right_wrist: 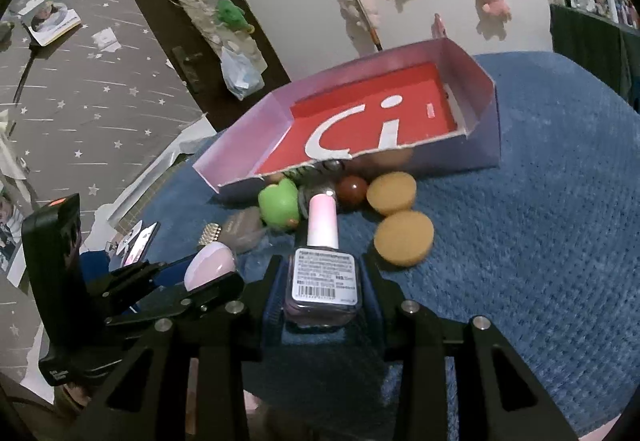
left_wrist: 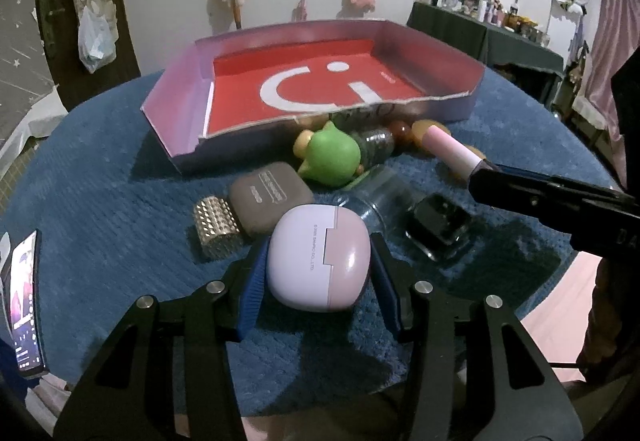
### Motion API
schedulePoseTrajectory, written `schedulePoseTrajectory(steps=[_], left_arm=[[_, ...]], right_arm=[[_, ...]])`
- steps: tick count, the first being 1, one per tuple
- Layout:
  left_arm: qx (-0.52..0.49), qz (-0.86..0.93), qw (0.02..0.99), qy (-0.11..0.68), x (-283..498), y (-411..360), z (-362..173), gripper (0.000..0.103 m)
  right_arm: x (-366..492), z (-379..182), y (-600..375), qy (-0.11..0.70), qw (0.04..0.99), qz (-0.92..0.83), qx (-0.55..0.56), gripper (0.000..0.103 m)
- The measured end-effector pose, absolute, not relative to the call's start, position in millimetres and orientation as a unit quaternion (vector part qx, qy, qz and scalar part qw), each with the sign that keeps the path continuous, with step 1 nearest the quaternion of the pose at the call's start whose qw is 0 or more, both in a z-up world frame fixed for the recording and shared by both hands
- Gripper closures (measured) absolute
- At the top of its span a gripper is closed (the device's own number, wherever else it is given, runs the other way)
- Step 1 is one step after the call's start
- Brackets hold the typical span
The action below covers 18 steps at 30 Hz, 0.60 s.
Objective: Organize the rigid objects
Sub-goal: 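Carry the earbud case with left tool while right tool carries polish into the box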
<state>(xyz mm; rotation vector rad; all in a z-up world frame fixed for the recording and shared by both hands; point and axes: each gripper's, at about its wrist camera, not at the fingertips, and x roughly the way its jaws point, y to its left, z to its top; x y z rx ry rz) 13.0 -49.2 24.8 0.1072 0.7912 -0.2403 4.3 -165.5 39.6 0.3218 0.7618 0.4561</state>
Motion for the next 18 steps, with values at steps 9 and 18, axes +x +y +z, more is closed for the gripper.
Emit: schedulePoseTrajectory(steps=[9, 18], left_arm=[[0.043, -0.115, 0.921, 0.369, 23, -42, 40, 0.057], [0.038, -0.111, 0.929, 0.352, 39, -37, 58, 0.057]], right_arm=[[7, 53, -161, 0.357, 0.897, 0.223, 0.135, 0.064], [18, 74, -156, 0.339, 0.905, 0.231, 0.113, 0.064]])
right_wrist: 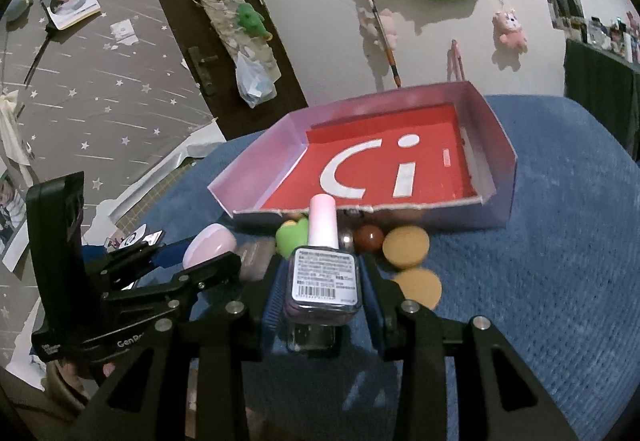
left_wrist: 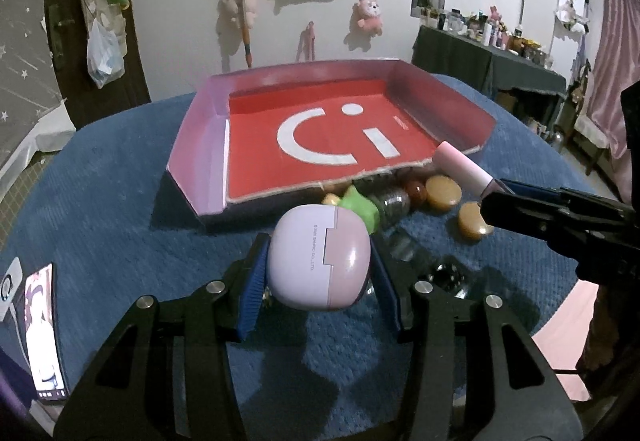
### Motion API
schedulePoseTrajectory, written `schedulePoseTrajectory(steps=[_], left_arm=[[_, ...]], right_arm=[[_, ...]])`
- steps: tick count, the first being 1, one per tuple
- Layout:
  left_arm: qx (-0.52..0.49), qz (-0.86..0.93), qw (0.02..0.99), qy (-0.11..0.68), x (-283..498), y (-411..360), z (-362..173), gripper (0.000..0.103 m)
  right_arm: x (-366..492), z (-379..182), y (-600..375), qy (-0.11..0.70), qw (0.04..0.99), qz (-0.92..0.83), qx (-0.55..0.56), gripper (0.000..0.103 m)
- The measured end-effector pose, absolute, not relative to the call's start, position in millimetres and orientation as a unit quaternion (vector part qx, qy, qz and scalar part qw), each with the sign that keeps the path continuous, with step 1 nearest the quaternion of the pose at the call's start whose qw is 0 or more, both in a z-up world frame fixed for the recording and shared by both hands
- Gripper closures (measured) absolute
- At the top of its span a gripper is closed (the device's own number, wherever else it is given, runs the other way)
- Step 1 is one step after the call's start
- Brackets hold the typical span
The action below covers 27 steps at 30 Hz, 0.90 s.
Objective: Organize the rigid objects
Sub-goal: 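Carry the earbud case with left tool while right tool carries polish into the box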
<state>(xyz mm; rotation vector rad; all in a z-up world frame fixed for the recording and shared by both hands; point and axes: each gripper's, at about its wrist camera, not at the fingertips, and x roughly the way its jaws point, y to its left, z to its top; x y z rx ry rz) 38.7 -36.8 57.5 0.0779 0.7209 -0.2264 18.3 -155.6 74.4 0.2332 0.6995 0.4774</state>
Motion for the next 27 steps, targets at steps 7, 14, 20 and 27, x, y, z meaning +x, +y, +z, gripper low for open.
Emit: schedulePoseTrajectory(steps=[7, 14, 20, 27], left_arm=[[0.032, -0.108, 0.933, 0.341, 56, -34, 76, 0.057], [0.029, -0.105, 0.937, 0.331, 81, -32, 92, 0.057], [0.02, -0.104, 0.939, 0.329, 111, -27, 99, 0.057], [0.011, -0.097, 0.937, 0.337, 151, -22, 100, 0.057]], right_arm=[[34, 88, -154, 0.332, 0.908, 0.233, 0.103, 0.064], [56, 102, -153, 0.328, 0.91, 0.233, 0.097, 0.064], [80, 111, -154, 0.327, 0.912, 0.229, 0.09, 0.064], [111, 111, -155, 0.337, 0.911, 0.222, 0.089, 0.064]])
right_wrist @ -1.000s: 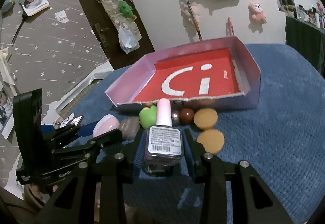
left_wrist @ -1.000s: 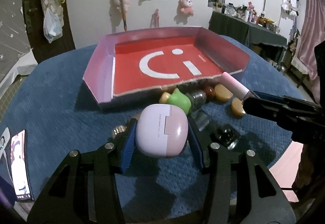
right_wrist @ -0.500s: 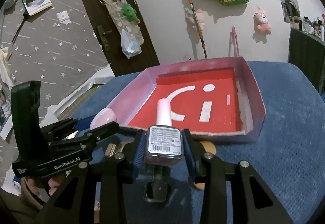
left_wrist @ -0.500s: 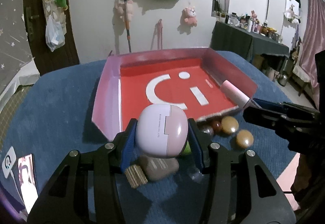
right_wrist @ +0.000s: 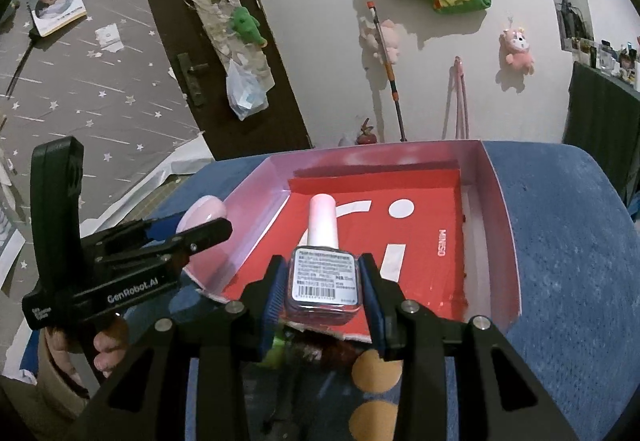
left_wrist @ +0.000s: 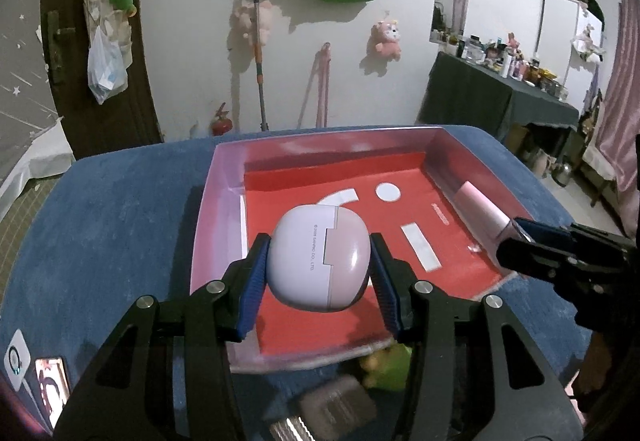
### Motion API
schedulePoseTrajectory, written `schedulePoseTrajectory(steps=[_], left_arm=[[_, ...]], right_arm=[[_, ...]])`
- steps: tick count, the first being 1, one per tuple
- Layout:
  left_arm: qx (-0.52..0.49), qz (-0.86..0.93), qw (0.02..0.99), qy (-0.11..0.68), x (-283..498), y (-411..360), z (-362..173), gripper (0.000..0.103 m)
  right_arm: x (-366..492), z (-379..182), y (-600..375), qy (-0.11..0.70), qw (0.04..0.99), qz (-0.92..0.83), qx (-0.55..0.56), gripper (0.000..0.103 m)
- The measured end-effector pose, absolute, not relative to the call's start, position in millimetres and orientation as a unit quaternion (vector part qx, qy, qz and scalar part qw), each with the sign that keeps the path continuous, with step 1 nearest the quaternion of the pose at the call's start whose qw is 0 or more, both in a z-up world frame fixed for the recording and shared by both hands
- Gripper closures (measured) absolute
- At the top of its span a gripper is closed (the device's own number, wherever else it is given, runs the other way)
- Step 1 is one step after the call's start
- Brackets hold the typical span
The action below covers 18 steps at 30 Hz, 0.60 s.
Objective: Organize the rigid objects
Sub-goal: 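Carry the earbud case with left tool while right tool carries polish into the box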
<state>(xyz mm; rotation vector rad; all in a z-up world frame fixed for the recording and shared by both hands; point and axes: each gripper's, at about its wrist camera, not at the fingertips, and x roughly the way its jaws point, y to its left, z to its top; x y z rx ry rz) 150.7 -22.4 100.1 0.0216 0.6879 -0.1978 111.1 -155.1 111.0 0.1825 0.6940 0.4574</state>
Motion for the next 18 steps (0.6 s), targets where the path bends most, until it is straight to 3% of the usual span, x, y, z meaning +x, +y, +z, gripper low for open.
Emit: schedulePoseTrajectory(steps=[18], left_arm=[[0.016, -0.082, 0.909, 0.409, 229, -33, 60, 0.057]], right_arm=[[202, 81, -149, 0.399, 0.902, 0.157, 0.049, 0.064]])
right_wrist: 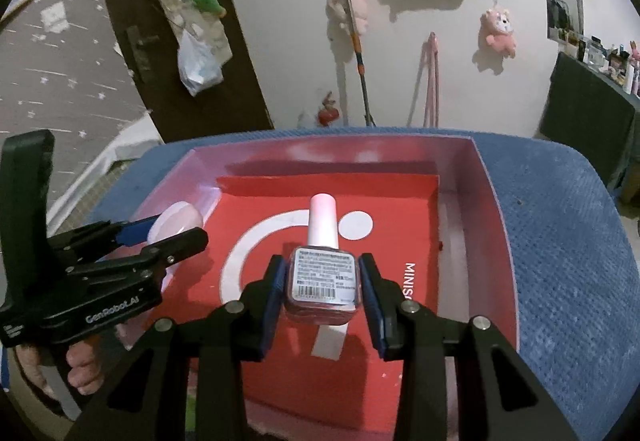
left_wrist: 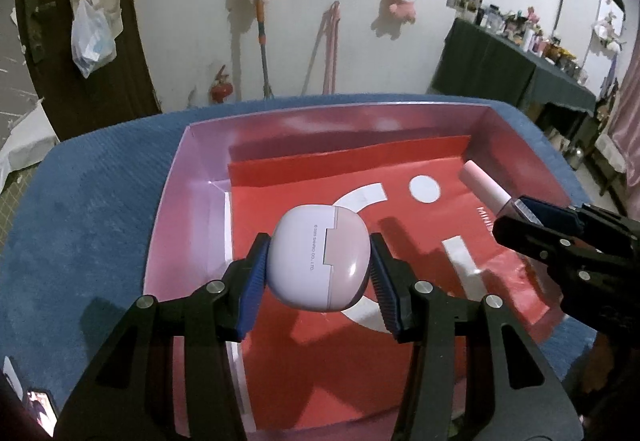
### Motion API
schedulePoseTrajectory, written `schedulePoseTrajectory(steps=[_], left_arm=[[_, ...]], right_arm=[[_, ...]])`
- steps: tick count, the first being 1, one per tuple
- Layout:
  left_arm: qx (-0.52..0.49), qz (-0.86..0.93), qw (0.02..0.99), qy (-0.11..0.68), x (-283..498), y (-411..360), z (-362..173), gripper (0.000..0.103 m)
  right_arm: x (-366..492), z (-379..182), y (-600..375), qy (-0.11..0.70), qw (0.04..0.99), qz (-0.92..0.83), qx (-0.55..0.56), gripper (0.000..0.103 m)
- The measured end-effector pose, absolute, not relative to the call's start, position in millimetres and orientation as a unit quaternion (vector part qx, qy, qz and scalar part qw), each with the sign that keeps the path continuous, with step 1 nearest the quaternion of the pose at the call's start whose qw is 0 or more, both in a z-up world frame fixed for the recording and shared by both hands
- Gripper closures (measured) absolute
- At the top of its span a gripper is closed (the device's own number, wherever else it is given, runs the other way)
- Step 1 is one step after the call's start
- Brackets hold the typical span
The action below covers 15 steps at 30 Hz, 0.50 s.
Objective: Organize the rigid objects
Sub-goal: 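Carry the earbud case with left tool while right tool carries polish into the box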
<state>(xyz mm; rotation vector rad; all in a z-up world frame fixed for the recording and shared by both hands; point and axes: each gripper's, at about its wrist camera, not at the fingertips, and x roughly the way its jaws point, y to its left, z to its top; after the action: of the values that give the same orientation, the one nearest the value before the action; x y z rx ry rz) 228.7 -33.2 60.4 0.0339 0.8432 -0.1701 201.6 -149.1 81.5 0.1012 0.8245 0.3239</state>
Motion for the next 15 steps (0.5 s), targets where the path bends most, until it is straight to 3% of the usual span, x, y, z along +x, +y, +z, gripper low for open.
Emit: schedulePoseTrajectory(steps=[15], left_arm=[[0.019, -0.066, 0.87, 0.488, 258, -32, 27, 0.057]], right_arm=[[241, 45, -147, 0.47, 0.875, 0.114, 0.005, 0.063]])
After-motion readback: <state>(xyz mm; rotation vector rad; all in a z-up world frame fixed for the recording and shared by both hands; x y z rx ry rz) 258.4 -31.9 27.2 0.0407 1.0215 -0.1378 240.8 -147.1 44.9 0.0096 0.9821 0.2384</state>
